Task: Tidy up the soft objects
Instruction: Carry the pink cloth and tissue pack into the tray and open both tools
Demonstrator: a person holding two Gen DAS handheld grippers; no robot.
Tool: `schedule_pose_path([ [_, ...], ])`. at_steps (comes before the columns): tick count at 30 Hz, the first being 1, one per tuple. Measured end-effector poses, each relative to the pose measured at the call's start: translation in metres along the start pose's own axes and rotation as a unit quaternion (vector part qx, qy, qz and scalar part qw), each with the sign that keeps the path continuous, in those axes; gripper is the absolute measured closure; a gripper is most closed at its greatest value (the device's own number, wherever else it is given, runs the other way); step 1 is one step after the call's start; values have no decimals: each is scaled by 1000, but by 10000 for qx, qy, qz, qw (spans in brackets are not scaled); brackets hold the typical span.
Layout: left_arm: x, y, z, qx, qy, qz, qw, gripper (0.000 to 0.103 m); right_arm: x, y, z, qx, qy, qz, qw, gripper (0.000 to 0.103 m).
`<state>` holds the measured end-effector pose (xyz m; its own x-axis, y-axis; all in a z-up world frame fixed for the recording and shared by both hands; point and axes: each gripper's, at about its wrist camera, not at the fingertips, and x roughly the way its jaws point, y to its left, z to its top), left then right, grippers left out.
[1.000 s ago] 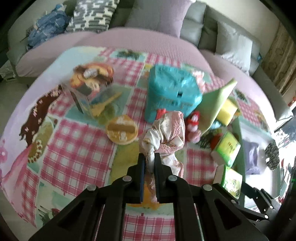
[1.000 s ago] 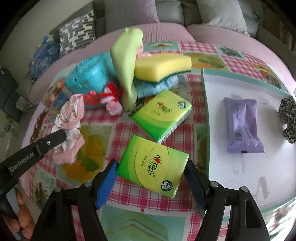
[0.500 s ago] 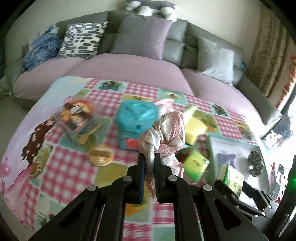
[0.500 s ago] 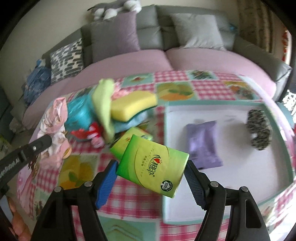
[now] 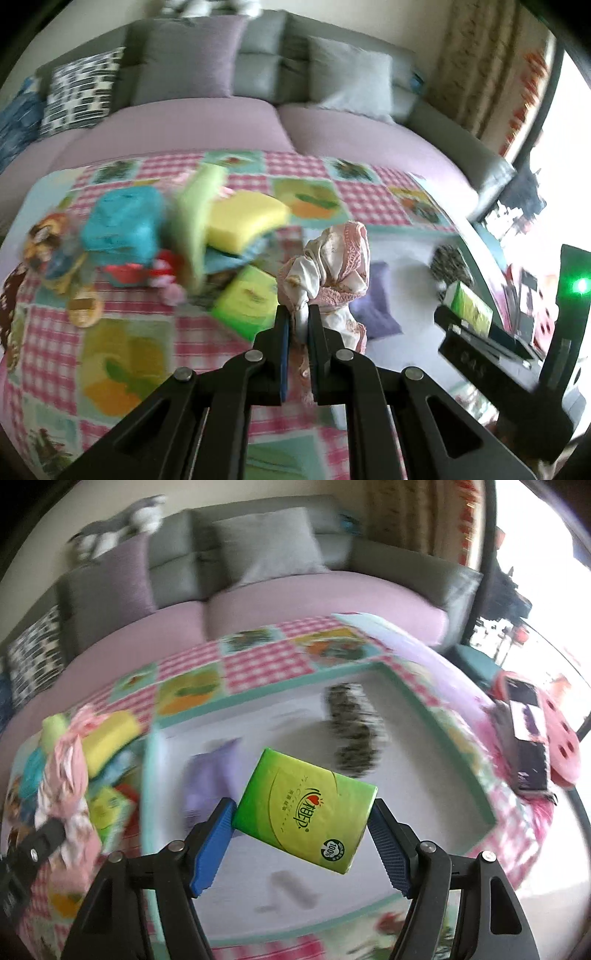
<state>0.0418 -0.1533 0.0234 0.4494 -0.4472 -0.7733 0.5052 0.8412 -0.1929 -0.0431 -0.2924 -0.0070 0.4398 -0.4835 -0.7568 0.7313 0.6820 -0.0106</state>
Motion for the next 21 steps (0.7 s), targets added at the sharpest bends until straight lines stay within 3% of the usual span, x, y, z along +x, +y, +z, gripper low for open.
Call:
schedule_pose_path([
  [4,17,-30,-13,426,339,-137,9984,94,9,-29,2,333,63,-249,9991,28],
  [8,31,-43,-23,691,607,-50,9957,94,16,-44,0,498,175,-377,9979,28],
  [17,60,-36,-33,497,1234,-66,9911,93,38,-35,-8,222,574,-332,9976,28],
  [21,62,-34,-34,443,1300,-95,9905,93,43,-30,-11,141,684,-333,9970,28],
])
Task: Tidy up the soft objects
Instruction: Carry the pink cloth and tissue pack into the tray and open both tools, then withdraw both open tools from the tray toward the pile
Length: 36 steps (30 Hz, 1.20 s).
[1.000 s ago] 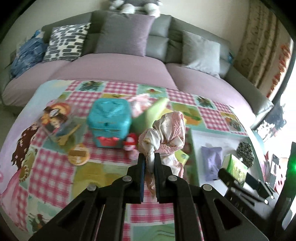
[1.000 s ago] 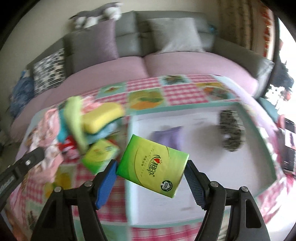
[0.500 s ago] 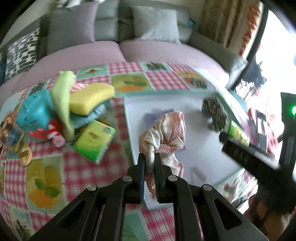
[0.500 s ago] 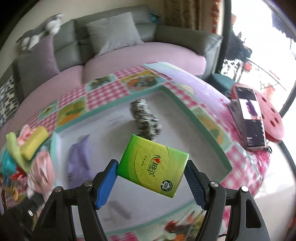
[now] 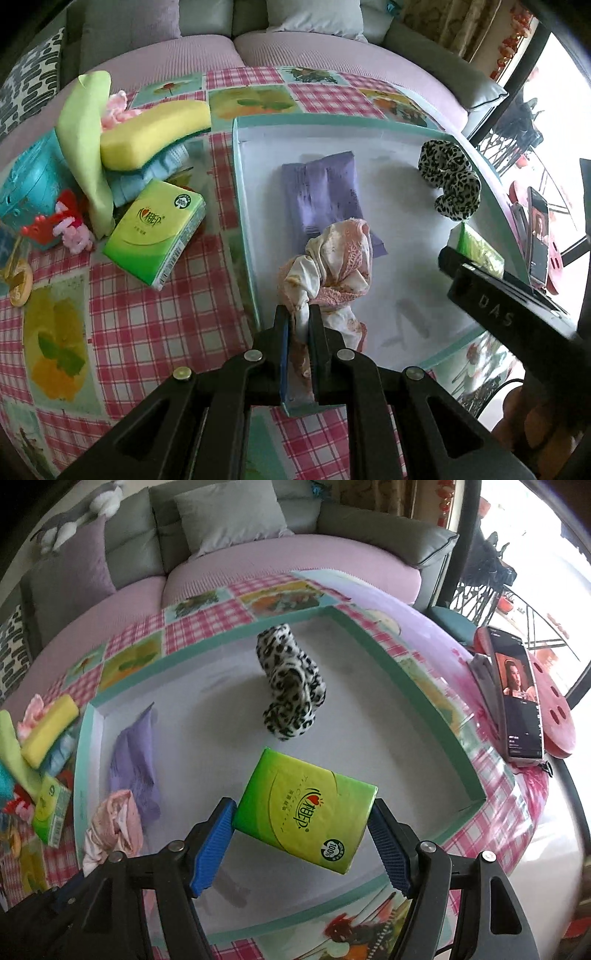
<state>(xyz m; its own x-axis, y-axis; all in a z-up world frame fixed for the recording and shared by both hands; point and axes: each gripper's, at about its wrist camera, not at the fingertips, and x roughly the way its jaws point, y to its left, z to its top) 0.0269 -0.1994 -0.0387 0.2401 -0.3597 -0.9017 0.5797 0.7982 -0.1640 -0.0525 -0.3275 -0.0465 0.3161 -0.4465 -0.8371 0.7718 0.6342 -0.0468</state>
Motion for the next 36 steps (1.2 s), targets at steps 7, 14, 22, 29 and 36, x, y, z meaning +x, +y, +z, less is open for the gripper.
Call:
schedule_pose_path([
  [7,0,-3,1,41,-16,-13,10000,88,6,0,-4,6,114,-7,9999,27],
  [14,-11,-3,4,28,-205,-97,9997,74,4,2,-4,-19,61,-8,10000,27],
  [22,-28,7,8,-92,-571,27,9983,73,1,3,-4,-56,22,11,10000,26],
  [29,-34,30,10,-418,-732,692,9940,53,-1,4,-3,-91,-32,37,9999,13],
  [36,-29,51,10,-811,-708,1136,9877,18,-7,8,-2,-176,-181,100,9996,0],
])
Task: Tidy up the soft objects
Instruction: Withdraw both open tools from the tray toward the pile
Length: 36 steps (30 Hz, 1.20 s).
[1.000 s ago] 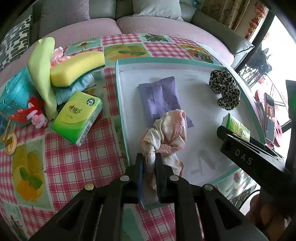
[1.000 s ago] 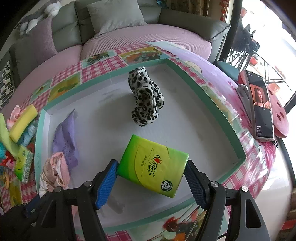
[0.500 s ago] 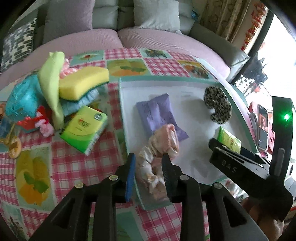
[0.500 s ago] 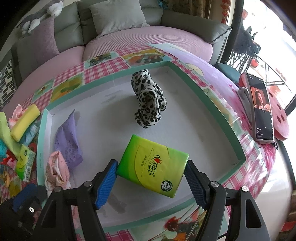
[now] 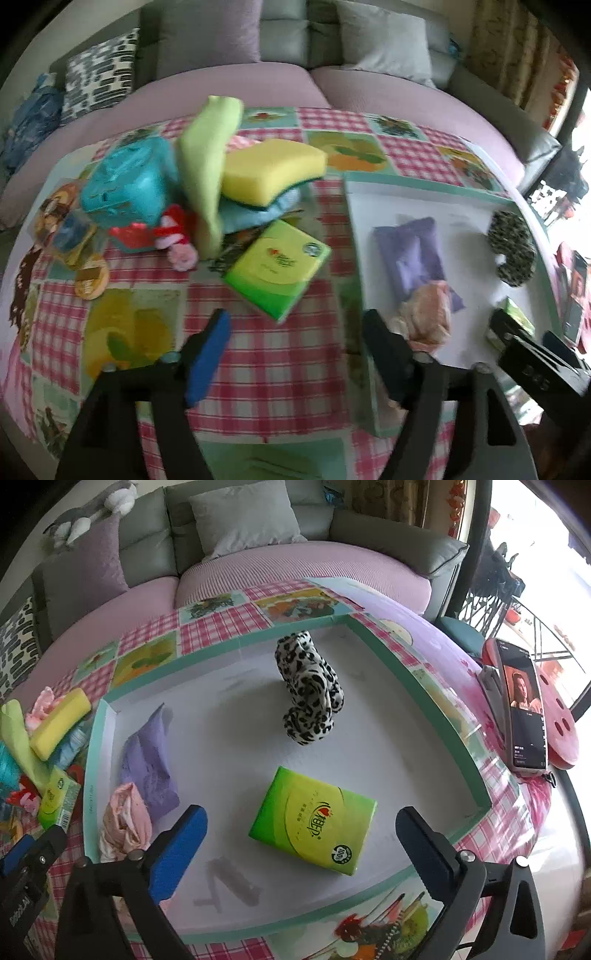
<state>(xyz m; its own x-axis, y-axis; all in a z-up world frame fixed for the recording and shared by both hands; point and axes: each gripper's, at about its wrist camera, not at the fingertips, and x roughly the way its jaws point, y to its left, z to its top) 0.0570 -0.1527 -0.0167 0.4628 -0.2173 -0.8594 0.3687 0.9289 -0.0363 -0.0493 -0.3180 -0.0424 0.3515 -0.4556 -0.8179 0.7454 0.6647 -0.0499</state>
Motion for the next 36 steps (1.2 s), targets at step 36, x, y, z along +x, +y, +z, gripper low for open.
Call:
schedule_pose_path([
  [36,-9,167,7,-2138,-197,1709,9616,16,-44,97,2,-909,-323,1072,9895,0],
])
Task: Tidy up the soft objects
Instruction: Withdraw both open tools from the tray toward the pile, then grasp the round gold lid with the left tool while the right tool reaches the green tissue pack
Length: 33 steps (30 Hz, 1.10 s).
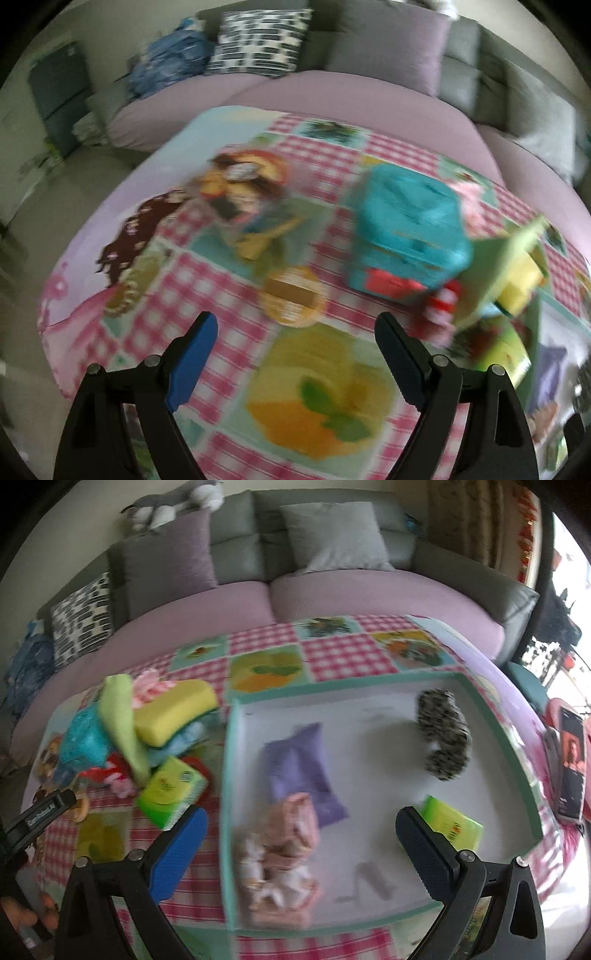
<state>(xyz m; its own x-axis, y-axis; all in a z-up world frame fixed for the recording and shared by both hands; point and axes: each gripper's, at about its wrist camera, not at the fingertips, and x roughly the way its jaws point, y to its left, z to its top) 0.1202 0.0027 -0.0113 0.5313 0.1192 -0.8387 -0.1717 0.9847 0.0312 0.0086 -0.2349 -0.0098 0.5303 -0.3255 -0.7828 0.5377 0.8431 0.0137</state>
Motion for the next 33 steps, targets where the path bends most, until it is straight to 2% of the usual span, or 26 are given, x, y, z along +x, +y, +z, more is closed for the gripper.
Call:
schedule_pose_path([
  [14,32,72,21,-1060,251,192,9939,16,11,71,31,-499,114,410,9979,0],
  [20,39,75,28,-1191,333,147,9922,16,30,87,41,-561,240,538,9967,0],
  [26,46,68,32,-1148,455,5,9923,16,51,82,41,-422,501,731,9952,0],
  [33,52,58,34,-1071,605,-137,9923,16,58,84,38,-562,661,905,9921,0],
])
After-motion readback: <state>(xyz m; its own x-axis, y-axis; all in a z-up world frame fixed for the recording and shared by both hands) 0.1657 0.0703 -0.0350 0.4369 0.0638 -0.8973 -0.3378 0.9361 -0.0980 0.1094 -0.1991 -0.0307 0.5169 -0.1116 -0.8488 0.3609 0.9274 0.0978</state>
